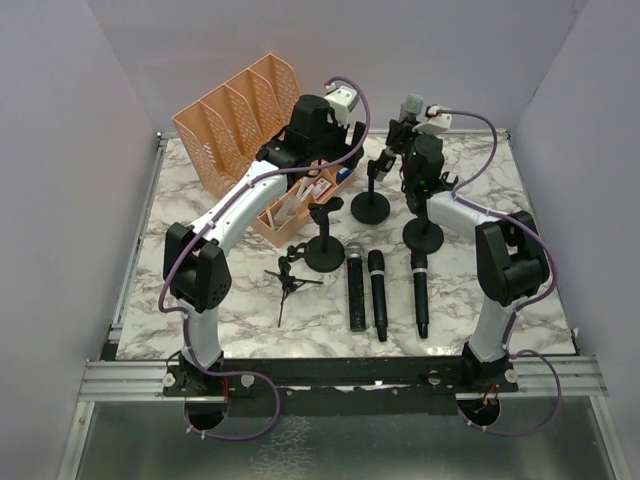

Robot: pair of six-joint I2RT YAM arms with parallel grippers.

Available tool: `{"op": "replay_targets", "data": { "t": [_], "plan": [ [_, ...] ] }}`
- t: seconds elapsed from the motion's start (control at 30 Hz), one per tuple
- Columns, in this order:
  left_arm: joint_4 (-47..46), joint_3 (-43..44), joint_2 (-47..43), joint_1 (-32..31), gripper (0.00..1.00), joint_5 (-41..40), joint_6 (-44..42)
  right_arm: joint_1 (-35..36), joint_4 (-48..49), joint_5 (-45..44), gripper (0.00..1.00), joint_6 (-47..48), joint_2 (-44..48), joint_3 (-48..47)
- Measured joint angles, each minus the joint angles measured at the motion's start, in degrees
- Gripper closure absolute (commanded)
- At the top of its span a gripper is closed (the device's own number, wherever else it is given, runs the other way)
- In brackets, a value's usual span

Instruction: Attach the microphones to the stand

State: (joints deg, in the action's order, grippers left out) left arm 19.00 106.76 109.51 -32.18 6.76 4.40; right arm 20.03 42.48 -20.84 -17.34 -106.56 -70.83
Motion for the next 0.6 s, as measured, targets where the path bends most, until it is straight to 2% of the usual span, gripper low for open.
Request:
{"op": "replay_targets", "data": {
  "t": [0.17, 0.37, 0.4, 0.47, 0.6],
  "plan": [
    [0.2, -0.3, -1.0, 0.1, 0.09, -0.2, -0.1, 0.0, 1.7, -0.9, 0.98, -0.4, -2.1, -1.4],
    [0.9, -0.1, -1.2, 0.2, 0.04, -0.2, 0.6, 0.0, 2.0, -1.5, 0.73, -1.3, -2.2, -1.3],
    [1.2, 0.2, -1.3, 0.3, 0.03, -0.2, 0.8, 0.0, 2.0, -1.5, 0.67, -1.5, -1.9, -1.0],
    [1.8, 0.8, -1.2, 0.4, 0.01, -0.2, 1.1, 0.0, 1.7, -1.5, 0.56, -2.1, -0.9, 0.2],
    [2.1, 2.0, -1.3, 0.7, 0.01, 0.0, 1.8, -0.1, -1.8, -0.9, 0.41, -3.8, 2.7, 2.9]
  ]
}}
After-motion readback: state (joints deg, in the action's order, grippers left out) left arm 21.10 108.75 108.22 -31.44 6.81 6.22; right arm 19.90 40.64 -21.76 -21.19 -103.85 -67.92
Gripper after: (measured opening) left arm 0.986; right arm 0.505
